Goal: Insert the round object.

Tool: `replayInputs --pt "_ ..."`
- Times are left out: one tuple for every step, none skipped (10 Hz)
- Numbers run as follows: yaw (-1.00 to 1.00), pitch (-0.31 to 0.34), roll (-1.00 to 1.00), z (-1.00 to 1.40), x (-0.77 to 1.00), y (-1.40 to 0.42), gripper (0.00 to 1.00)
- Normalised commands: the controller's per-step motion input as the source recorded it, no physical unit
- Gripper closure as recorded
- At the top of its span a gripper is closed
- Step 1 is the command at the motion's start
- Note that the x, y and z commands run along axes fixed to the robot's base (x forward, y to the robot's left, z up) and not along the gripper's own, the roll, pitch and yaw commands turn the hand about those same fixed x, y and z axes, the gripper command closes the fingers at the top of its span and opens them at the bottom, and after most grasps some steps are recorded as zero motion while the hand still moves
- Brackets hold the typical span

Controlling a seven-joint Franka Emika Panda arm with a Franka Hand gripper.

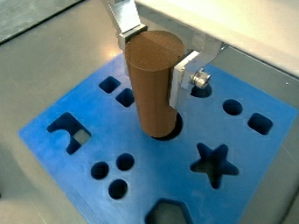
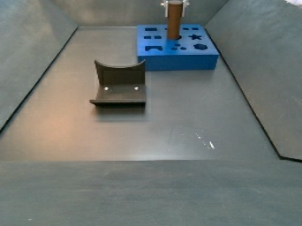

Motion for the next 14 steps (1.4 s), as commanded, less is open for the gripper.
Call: replayInputs --pt "-0.11 0.000 -0.02 -0.30 0.08 0.00 1.00" --pt "-0.05 0.000 0.00 -0.23 -0.14 0.00 1.00" --pt "-0.03 0.000 0.04 -0.18 -0.25 0.00 1.00" --pt "-0.03 0.000 0.06 -0.15 -0.28 0.00 1.00" --pt "0.00 0.000 0.02 -0.14 -0.29 0.00 1.00" --pt "-0.03 0.000 0.00 -0.22 -0.08 0.00 1.00" --pt "-0.07 0.000 -0.01 -0.25 0.00 0.00 1.00" --pt "-0.09 0.000 0.00 -0.32 0.09 -0.03 1.00" --pt "-0.09 0.000 -0.01 -0.35 0.25 -0.06 1.00" --pt "-0.10 0.000 0.00 -0.37 0.29 -0.04 1.00" --pt "-0.09 0.000 0.00 -0.37 0.25 -0.02 1.00" --pt "-0.09 0.000 0.00 -0.37 0.22 0.00 1.00" --pt "-0.09 0.000 0.00 -0.35 0.15 0.00 1.00" --pt "-0.10 0.000 0.00 -0.34 0.11 0.00 1.00"
